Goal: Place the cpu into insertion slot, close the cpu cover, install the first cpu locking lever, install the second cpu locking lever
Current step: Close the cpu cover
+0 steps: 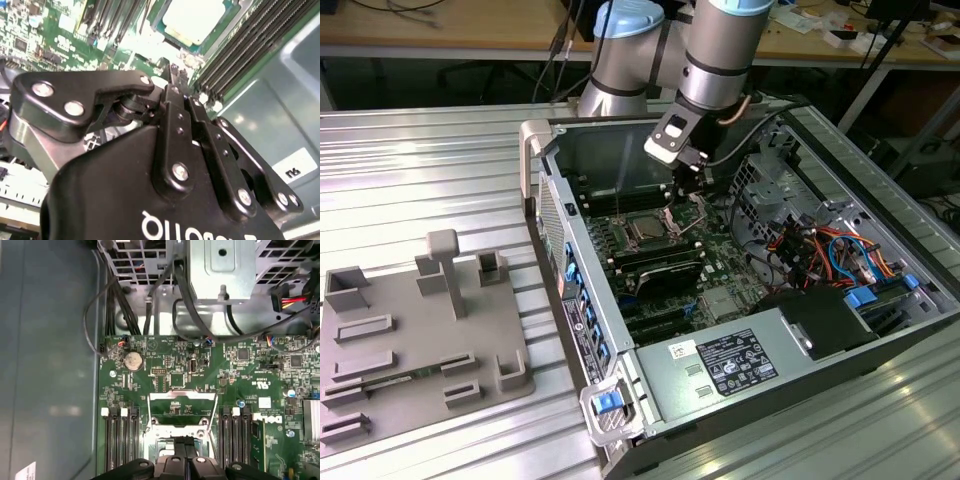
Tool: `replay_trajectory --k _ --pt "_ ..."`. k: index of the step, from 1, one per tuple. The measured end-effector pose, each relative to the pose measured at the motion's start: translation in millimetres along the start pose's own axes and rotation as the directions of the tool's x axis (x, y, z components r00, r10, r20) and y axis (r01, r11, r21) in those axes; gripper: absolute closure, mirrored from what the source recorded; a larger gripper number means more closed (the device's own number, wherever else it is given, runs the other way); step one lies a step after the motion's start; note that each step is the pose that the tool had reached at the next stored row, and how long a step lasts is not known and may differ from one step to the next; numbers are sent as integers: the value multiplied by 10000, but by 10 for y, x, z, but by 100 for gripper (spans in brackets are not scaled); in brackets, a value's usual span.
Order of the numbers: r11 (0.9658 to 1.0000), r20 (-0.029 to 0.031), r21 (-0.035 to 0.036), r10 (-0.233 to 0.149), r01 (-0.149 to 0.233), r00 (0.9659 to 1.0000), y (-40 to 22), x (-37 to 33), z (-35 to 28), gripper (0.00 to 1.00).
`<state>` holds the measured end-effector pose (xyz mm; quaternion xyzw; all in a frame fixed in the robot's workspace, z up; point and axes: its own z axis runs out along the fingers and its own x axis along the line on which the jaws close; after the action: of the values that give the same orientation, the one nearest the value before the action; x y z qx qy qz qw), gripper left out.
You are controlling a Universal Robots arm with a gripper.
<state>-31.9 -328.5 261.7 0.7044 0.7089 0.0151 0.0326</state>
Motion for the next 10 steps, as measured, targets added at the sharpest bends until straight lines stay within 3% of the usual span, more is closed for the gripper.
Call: replay_trajectory --k 1,3,4,8,10 --pt "10000 2 0 -1 1 10000 7 -1 -51 89" --pt "10000 6 -2 1 -1 10000 31 -2 -94 89" --pt "10000 6 -2 -1 1 10000 97 -2 -90 89" --pt "10000 7 -2 1 -1 10000 253 -4 -80 89" --pt "10000 16 -2 -1 1 10000 379 -5 -72 89"
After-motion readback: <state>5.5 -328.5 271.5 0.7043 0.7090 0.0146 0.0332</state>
